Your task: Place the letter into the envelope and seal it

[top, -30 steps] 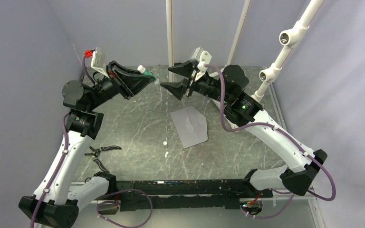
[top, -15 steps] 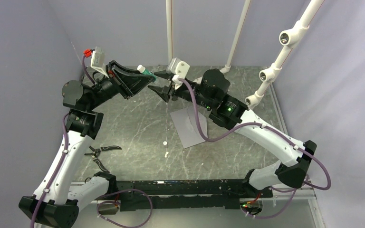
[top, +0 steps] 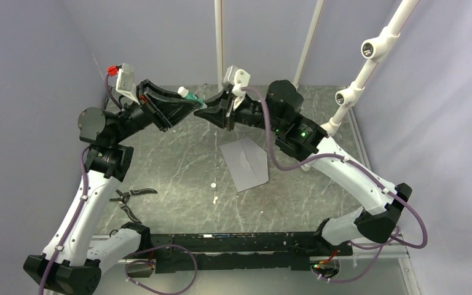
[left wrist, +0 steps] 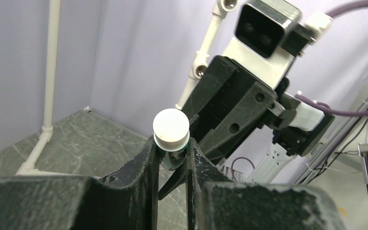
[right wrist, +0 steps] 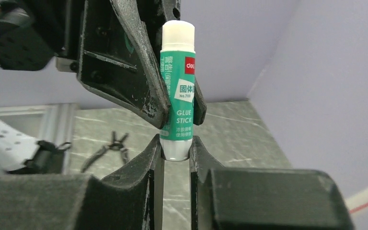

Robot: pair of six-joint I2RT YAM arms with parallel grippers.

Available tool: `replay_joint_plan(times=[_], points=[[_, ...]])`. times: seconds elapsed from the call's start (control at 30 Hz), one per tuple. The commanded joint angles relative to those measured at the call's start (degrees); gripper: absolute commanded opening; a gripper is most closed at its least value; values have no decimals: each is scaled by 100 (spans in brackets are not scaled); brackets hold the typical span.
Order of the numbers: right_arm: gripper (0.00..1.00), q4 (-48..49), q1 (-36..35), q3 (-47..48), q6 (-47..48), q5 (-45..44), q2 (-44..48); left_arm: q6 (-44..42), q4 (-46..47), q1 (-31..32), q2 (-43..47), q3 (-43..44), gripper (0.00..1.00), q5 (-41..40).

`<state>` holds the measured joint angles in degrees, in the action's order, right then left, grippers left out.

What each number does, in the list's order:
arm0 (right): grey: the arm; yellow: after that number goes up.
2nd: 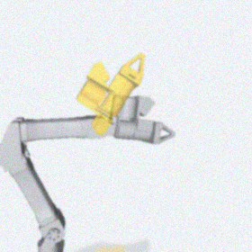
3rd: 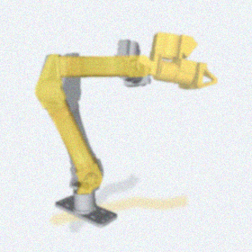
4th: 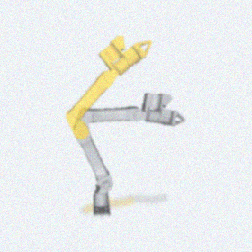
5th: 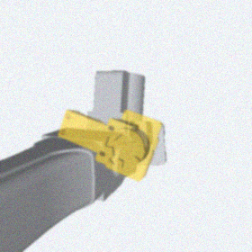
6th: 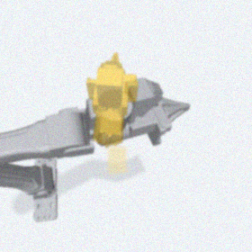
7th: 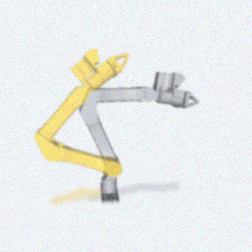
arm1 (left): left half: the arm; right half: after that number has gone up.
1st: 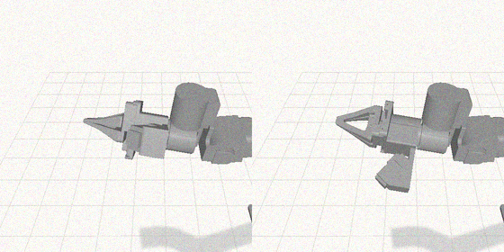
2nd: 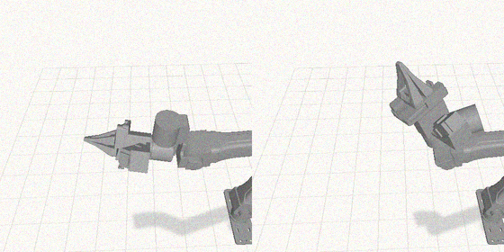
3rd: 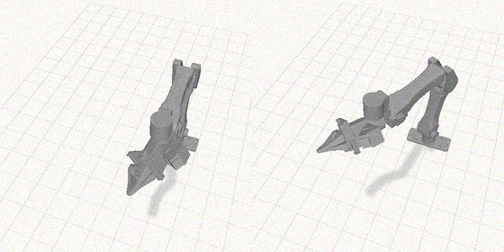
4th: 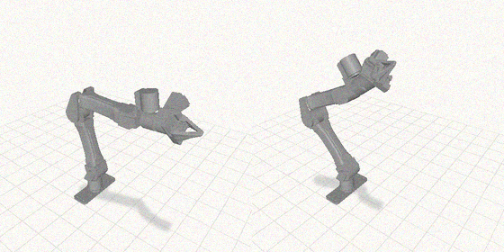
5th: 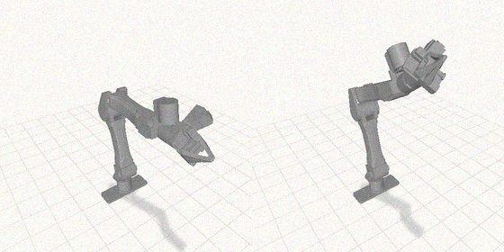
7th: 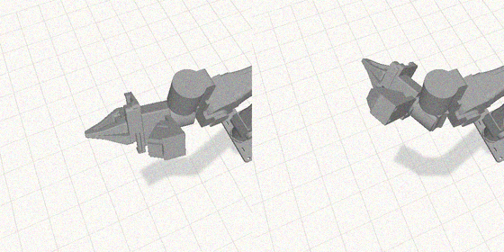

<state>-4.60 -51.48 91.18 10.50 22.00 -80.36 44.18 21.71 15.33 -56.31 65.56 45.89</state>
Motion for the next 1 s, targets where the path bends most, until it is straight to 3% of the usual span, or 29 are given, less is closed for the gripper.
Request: replay_joint_plan(times=[0.0, 0.2, 0.53, 0.6, 0.7, 0.77, 0.87, 0.97], points=[[0, 767, 280, 49, -1413, 1526, 302, -192, 506, 3, 86, -27, 2, 463], [0, 2694, 617, -693, -3195, 2827, 465, -173, 765, 5, -17, -86, 2, 767], [1, 3937, 710, -831, -4259, 3648, 306, -10, 1358, -2, -148, -246, 3, 1132], [10, 3903, 710, -825, -4250, 3658, 282, 26, 1406, 0, -177, -254, 2, 1135], [49, 2778, 704, -803, -3419, 2761, 463, -47, 1058, 5, -169, -169, 2, 937], [67, 1978, 673, -856, -2627, 1629, 654, -276, 403, 5, -110, -8, 2, 577], [79, 1494, 626, -1035, -1487, 236, 839, -157, -317, 4, -36, 167, 2, -233], [81, 1127, 383, -970, -208, -481, 779, 444, -416, 5, -67, 219, 2, -744]])
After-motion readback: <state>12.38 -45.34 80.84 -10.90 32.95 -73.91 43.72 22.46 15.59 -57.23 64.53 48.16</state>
